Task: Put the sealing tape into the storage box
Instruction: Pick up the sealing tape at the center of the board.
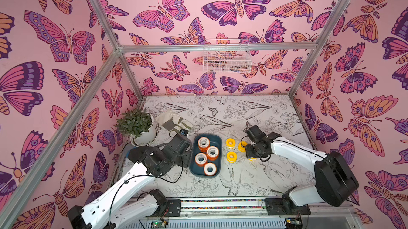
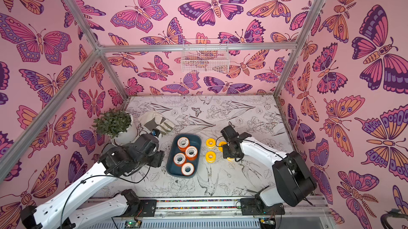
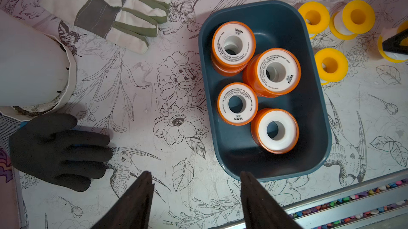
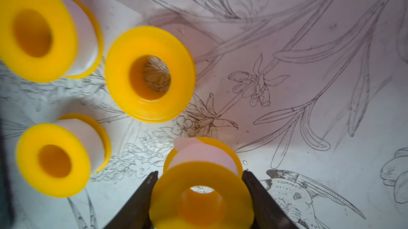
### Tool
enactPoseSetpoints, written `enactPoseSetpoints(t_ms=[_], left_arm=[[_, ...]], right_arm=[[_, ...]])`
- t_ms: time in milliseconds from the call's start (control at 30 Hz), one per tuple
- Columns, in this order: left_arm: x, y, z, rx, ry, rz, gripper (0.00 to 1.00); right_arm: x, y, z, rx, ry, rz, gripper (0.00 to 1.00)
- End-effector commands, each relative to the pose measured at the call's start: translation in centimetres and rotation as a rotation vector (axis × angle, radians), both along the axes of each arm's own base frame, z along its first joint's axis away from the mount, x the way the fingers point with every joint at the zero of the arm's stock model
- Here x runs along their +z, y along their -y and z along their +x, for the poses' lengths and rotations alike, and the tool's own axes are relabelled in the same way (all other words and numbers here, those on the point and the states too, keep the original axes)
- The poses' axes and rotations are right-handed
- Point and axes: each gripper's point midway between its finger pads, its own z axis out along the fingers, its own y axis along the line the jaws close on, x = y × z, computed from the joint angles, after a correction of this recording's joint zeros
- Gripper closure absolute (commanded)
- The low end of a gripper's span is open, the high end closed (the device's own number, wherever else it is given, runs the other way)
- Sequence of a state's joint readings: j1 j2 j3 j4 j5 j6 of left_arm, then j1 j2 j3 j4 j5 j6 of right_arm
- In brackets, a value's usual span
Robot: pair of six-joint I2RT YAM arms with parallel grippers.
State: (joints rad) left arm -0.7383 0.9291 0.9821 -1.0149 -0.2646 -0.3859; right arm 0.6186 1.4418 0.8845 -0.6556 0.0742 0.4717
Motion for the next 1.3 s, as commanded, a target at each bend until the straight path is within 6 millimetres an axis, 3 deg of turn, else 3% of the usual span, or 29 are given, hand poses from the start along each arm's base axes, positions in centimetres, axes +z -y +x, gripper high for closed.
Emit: enactPoseSetpoints(t_ms=[0, 200, 433, 633, 833, 1033, 1267], left_arm=[[-0.2, -0.9, 0.2, 0.029, 0.02, 0.017, 0.33], [0.4, -2.3, 0.7, 0.093, 0.051, 0.021, 0.33], [0.8, -3.4, 1.0, 0.136, 0.072, 0.023, 0.31], [1.2, -3.9, 1.1, 0.158, 0.092, 0.021, 0.3], [1.2, -4.0, 1.2, 0.161, 0.094, 0.021, 0.3], [1.3, -4.1, 1.2, 0.165, 0.097, 0.026, 0.3], [1.0, -3.9, 1.2, 0.161, 0.085, 0.029, 0.3]], right_arm=[[2.6, -1.3, -0.2, 0.032, 0.029, 0.021, 0.4], [6.3, -5.4, 0.1, 0.134, 0.069, 0.073, 0.4], [9.1, -12.8, 0.0, 0.292, 0.087, 0.139, 0.4], [8.3, -19.4, -1.4, 0.434, 0.041, 0.153, 0.4], [7.2, -24.3, -2.9, 0.541, 0.006, 0.154, 0.4], [5.6, -26.5, -3.4, 0.588, -0.031, 0.136, 0.4], [4.4, -27.5, -4.1, 0.624, -0.063, 0.116, 0.4]])
